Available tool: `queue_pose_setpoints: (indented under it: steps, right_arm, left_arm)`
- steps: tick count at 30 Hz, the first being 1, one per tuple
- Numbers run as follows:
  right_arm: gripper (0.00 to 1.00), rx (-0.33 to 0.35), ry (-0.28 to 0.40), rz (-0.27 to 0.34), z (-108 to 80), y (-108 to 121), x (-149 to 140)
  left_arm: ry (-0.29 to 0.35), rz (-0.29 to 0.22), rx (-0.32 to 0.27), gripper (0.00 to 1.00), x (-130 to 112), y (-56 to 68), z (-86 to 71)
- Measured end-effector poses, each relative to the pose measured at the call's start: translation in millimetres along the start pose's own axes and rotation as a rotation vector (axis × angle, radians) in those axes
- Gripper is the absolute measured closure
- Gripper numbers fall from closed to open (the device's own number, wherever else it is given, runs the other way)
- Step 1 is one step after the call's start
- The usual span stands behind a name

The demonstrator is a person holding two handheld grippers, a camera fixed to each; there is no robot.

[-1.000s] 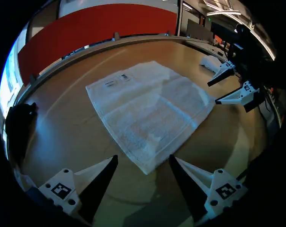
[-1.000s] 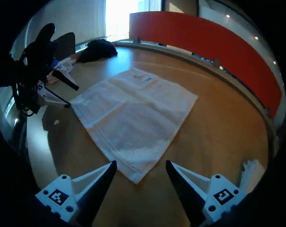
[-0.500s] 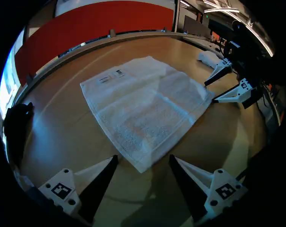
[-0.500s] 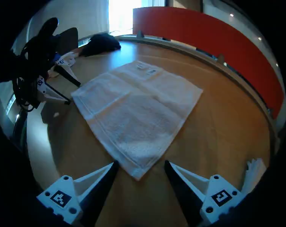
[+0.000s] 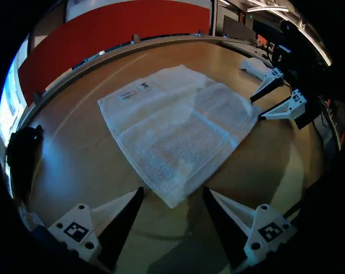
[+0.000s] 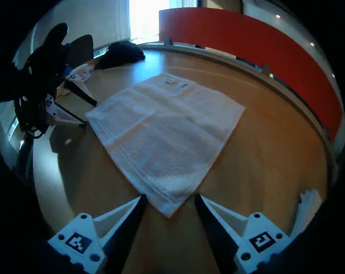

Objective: Fold towel

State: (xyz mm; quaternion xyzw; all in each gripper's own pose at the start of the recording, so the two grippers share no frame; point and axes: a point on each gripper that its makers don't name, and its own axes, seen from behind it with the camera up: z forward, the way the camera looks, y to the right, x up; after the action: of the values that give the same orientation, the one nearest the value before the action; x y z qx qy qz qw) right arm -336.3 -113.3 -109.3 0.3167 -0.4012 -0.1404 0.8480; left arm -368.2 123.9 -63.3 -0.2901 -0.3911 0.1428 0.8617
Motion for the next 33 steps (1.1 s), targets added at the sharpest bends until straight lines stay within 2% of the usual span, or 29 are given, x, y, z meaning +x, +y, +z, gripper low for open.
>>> queue_pose_setpoints:
  steps: [8,10,13,17,20,22,33]
  right_arm:
    - [0.48,0.006,0.0,0.003,0.0,-4.2,0.8]
    - [0.53,0.007,-0.002,0.005,0.0,-4.3,0.8]
    - [0.6,0.011,-0.004,0.004,-0.1,-4.7,0.9]
    - [0.74,0.014,-0.006,0.001,-0.1,-6.2,1.4]
    - [0.75,0.026,-0.006,0.002,-0.3,-10.8,1.7]
    - [0.76,0.036,-0.007,0.004,-0.5,-14.1,2.2]
    - [0.8,0.028,0.01,0.02,-6.8,-12.4,8.6]
  left_arm:
    - [-0.001,-0.031,0.02,0.22,0.3,-1.1,-1.0]
    - [-0.003,-0.032,0.021,0.29,0.4,-0.5,-1.1]
    - [-0.004,-0.034,0.024,0.43,0.9,0.2,-1.4]
    - [-0.006,-0.044,0.033,0.62,1.8,0.0,-1.7]
    - [-0.01,-0.063,0.046,0.78,1.8,-2.0,-1.6]
    - [-0.011,-0.076,0.053,0.84,2.0,-3.2,-1.8]
    - [-0.015,-0.125,0.036,0.85,1.5,3.8,-5.7]
